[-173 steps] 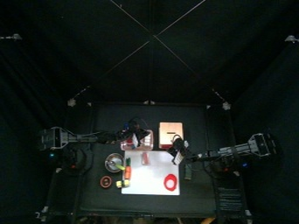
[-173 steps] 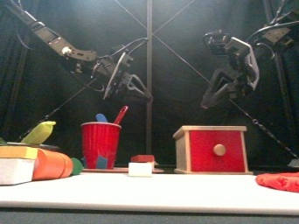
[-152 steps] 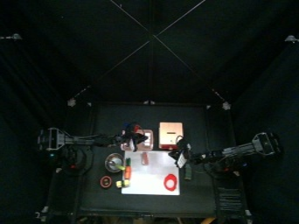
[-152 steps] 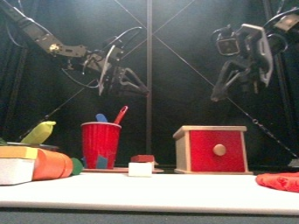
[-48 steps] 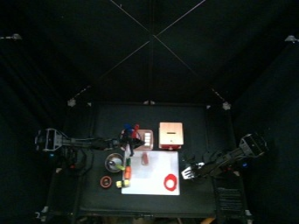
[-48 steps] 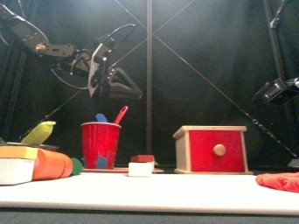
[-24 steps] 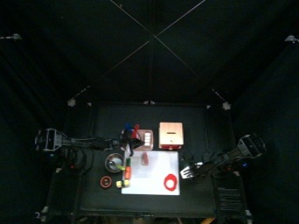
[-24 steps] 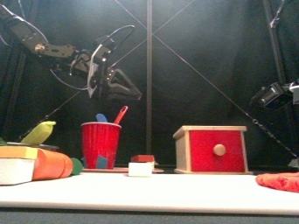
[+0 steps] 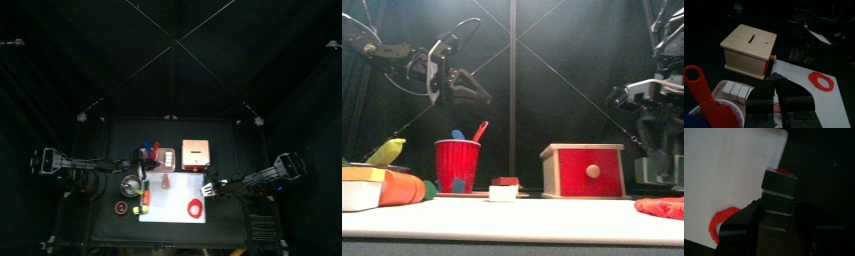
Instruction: Put sushi roll onto cutting board
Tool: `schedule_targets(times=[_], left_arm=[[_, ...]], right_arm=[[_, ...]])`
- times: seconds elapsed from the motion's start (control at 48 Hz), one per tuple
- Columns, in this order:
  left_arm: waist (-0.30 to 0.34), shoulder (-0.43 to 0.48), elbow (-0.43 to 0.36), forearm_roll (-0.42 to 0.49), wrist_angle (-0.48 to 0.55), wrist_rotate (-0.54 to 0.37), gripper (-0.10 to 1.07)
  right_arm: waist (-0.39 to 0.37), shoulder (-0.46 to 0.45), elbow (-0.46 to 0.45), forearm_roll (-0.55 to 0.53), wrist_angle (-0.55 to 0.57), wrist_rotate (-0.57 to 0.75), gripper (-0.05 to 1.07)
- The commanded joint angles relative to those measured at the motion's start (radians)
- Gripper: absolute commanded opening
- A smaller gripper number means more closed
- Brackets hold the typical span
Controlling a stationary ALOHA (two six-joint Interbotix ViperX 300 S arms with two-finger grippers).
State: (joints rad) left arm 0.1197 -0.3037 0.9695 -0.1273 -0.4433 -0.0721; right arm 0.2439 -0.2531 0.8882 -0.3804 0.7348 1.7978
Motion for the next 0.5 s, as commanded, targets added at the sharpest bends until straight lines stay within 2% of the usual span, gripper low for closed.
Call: schedule_targets(times=[0.0,0.125,0.479], left_arm=[[-0.005,-0.043,0.011,0.003,-0.009,0.003,0.39],[-0.005,-0.087,0.041,0.003,-0.009,0.002,0.39],[-0.005,-0.178,0.097,0.003,-0.008,0.002,0.39]], right_arm=[[-0.034,-0.005,-0.120,-0.020,-0.002,-0.002,0.66],[-0.071,0.028,-0.167,-0.032,-0.008,0.000,0.66],[-0.114,0.187,-0.325,-0.038,-0.018,-0.002,0.66]])
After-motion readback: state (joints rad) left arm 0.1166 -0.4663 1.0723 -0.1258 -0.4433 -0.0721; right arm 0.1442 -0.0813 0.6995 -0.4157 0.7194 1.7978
